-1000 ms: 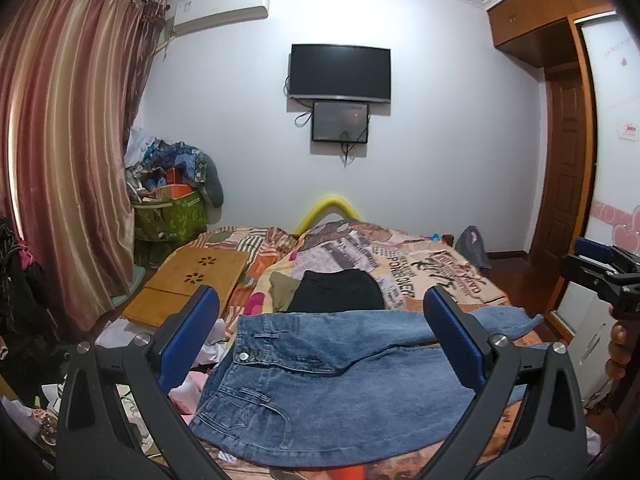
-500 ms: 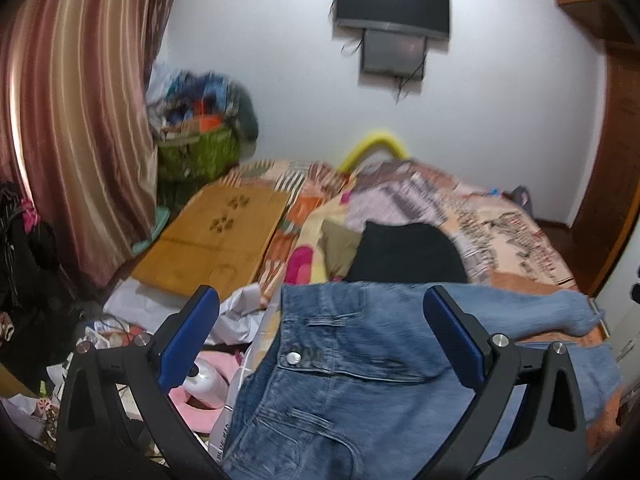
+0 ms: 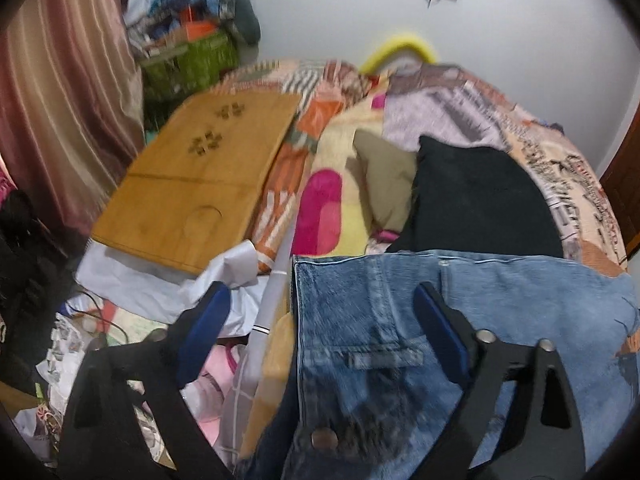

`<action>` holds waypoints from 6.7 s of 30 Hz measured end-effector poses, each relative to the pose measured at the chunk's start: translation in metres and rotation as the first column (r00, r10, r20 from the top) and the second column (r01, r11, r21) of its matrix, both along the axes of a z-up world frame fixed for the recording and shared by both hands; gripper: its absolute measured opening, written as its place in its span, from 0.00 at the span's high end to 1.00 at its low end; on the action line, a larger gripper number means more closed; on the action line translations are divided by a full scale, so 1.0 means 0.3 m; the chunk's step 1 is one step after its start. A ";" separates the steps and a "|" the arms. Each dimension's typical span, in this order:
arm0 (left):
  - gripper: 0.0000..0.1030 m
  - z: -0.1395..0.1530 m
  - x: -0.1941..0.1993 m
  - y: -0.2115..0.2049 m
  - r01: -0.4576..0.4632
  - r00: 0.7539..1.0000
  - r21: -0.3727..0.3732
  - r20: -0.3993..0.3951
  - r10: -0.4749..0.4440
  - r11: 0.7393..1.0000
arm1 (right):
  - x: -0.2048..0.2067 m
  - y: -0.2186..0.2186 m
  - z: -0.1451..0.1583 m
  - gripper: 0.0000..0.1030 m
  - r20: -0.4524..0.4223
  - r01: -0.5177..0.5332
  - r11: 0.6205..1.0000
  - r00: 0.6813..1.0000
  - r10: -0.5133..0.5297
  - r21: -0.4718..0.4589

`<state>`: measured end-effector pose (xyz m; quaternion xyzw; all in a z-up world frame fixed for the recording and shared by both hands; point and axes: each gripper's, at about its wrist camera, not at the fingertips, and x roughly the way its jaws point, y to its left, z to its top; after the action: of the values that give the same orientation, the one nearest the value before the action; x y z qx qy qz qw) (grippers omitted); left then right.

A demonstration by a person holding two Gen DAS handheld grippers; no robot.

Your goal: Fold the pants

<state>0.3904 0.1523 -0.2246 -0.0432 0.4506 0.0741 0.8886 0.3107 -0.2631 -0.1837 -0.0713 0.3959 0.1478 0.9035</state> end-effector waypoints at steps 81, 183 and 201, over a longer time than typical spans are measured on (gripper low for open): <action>0.97 0.272 -0.630 0.021 0.066 0.985 -0.079 0.166 -0.053 0.995 | -0.444 0.054 0.069 0.93 -0.022 -0.174 0.967 0.983 0.181 0.184; 0.36 0.027 -0.370 -1.440 0.632 0.739 -0.270 -0.074 -0.670 0.727 | -0.267 -0.762 0.081 0.92 -0.038 0.327 0.912 0.944 -0.328 0.249; 0.97 0.274 -0.516 -1.574 0.729 0.684 -0.065 0.101 -0.723 0.681 | -0.292 -0.874 0.211 0.92 0.066 0.313 0.888 0.933 -0.354 0.336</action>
<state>0.2357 -0.3199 -0.1424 0.0919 0.4038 -0.3083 0.8564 0.2231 -0.5253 -0.1205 0.1362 0.3152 0.0478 0.9380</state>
